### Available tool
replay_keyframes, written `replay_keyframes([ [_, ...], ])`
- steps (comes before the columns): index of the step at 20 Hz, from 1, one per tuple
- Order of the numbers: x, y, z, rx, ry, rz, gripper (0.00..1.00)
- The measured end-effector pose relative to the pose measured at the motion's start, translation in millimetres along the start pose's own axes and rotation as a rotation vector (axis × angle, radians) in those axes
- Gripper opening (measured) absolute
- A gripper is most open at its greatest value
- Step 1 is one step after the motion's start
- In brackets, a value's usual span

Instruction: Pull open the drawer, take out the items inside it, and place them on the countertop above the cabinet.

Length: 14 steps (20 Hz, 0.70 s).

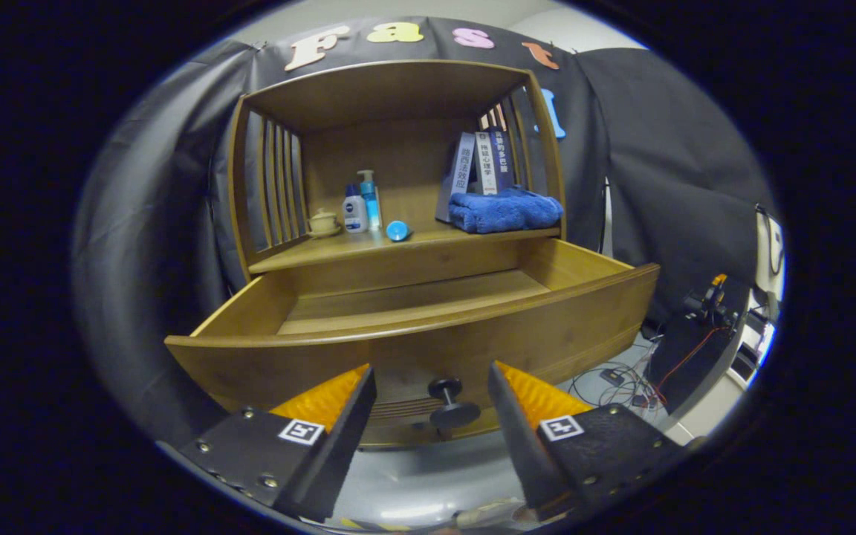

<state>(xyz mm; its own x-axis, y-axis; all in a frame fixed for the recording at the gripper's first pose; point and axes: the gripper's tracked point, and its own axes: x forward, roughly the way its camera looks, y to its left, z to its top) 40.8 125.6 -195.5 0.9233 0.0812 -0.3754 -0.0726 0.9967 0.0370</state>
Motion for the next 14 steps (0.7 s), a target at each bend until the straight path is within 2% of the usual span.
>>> replay_keyframes([
  [2, 4.4, 2.3, 0.1, -0.002, -0.009, 0.016, 0.99],
  [14, 14.3, 10.3, -6.2, -0.005, 0.005, 0.109, 0.99],
])
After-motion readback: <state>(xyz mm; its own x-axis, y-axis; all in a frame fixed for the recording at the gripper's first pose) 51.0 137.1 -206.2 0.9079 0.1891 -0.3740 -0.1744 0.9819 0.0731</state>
